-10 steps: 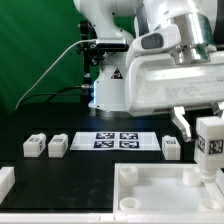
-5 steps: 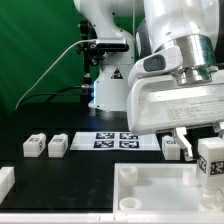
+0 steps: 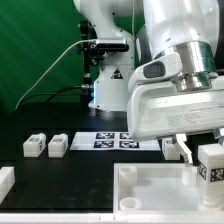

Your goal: Assemble one leg

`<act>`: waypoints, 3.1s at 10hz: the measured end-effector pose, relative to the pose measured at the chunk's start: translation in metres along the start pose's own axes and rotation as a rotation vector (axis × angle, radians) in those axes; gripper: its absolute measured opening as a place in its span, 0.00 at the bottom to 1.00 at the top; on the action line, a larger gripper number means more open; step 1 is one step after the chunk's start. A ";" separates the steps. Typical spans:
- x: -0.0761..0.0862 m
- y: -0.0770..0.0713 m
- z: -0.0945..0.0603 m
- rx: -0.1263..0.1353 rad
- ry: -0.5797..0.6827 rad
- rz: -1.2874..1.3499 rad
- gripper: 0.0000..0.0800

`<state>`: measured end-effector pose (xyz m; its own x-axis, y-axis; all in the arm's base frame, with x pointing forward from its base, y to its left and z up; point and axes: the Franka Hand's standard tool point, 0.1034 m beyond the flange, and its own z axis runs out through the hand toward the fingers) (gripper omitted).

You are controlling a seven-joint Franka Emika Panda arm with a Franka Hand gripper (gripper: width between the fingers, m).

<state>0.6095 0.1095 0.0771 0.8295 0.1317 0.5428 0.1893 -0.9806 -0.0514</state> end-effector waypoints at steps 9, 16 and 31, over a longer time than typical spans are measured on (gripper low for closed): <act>-0.001 -0.004 0.005 -0.005 0.016 0.021 0.37; -0.001 -0.004 0.005 -0.005 0.014 0.022 0.81; 0.019 -0.005 0.006 0.111 -0.562 0.123 0.81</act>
Offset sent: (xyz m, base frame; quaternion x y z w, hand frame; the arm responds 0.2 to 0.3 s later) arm -0.0028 -0.0003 -0.0192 -0.0195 0.0125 -0.0028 0.9997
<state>0.6269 0.1175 0.0827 0.9945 0.1044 0.0012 0.1027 -0.9765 -0.1896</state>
